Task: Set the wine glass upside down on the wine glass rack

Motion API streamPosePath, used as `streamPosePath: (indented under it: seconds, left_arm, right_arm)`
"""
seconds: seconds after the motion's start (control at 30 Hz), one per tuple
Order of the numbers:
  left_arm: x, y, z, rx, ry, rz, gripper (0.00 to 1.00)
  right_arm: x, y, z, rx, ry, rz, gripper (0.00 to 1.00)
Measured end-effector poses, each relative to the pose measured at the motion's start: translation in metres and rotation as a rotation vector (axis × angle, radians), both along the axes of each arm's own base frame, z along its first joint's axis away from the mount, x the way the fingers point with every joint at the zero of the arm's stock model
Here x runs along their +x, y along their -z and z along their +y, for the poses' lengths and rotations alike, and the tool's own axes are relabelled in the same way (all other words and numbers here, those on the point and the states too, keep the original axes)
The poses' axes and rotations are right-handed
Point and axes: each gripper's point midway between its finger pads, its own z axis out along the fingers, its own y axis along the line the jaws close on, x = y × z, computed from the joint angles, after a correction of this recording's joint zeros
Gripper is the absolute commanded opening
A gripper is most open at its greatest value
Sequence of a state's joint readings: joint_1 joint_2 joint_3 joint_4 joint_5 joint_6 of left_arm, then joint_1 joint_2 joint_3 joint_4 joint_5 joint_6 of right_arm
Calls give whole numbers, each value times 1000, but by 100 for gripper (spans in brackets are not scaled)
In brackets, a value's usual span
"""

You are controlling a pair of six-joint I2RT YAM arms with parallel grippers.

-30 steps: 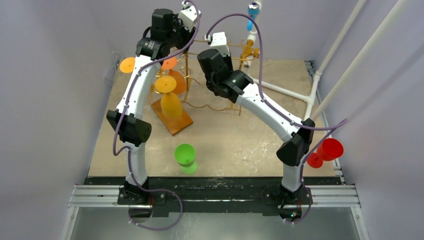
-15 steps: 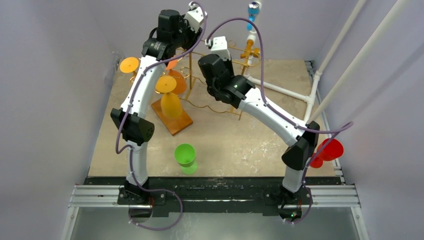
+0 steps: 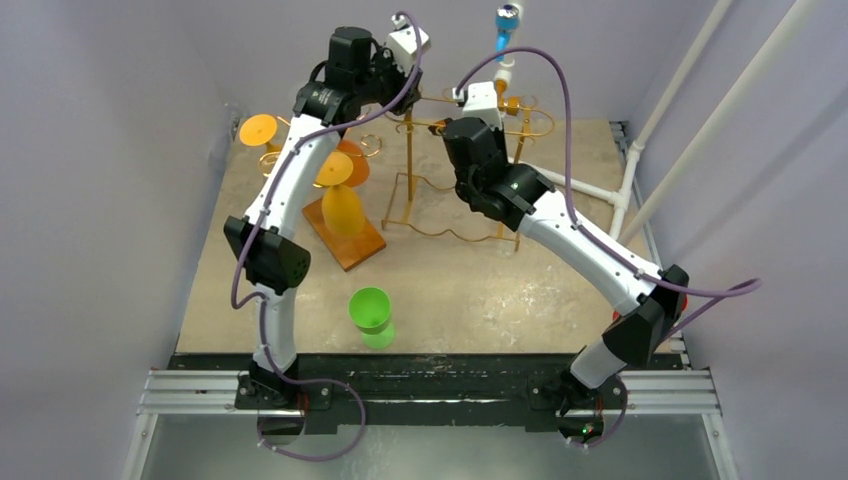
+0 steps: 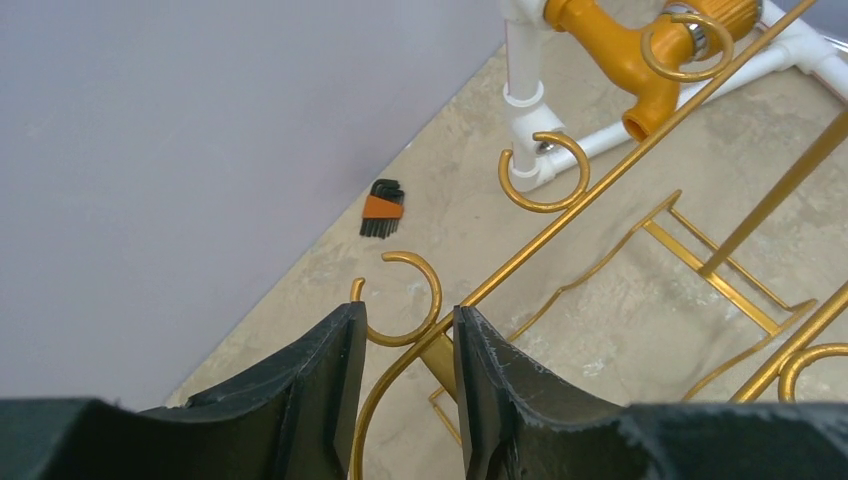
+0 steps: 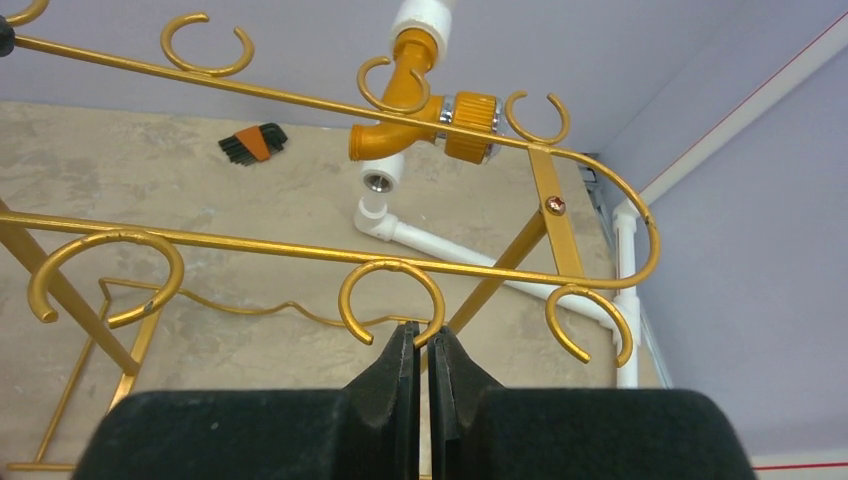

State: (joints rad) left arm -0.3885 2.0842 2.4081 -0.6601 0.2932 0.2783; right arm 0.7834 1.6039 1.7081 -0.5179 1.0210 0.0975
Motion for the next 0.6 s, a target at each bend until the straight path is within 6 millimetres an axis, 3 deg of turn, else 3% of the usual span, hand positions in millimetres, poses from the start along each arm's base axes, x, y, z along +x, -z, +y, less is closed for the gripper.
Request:
streamPosePath:
  seconds: [0.17, 0.27, 0.33, 0.43, 0.53, 0.6]
  left_arm:
    - [-17, 1, -7, -27, 51, 45, 40]
    - [-29, 1, -12, -37, 79, 65, 44]
    - [-35, 1, -14, -37, 90, 73, 56]
    - [-39, -2, -11, -33, 81, 70, 85]
    - [-36, -4, -3, -30, 45, 68, 99]
    - [-35, -5, 0, -33, 24, 72, 100]
  right_arm:
    - [-7, 6, -17, 24, -5, 2, 0]
    - [-6, 5, -32, 42, 17, -2, 6]
    - [-4, 5, -39, 41, 36, -2, 16]
    - [-3, 7, -44, 43, 51, 1, 38]
    - [-6, 7, -50, 39, 65, 9, 50]
    - [-9, 5, -53, 47, 67, 10, 54]
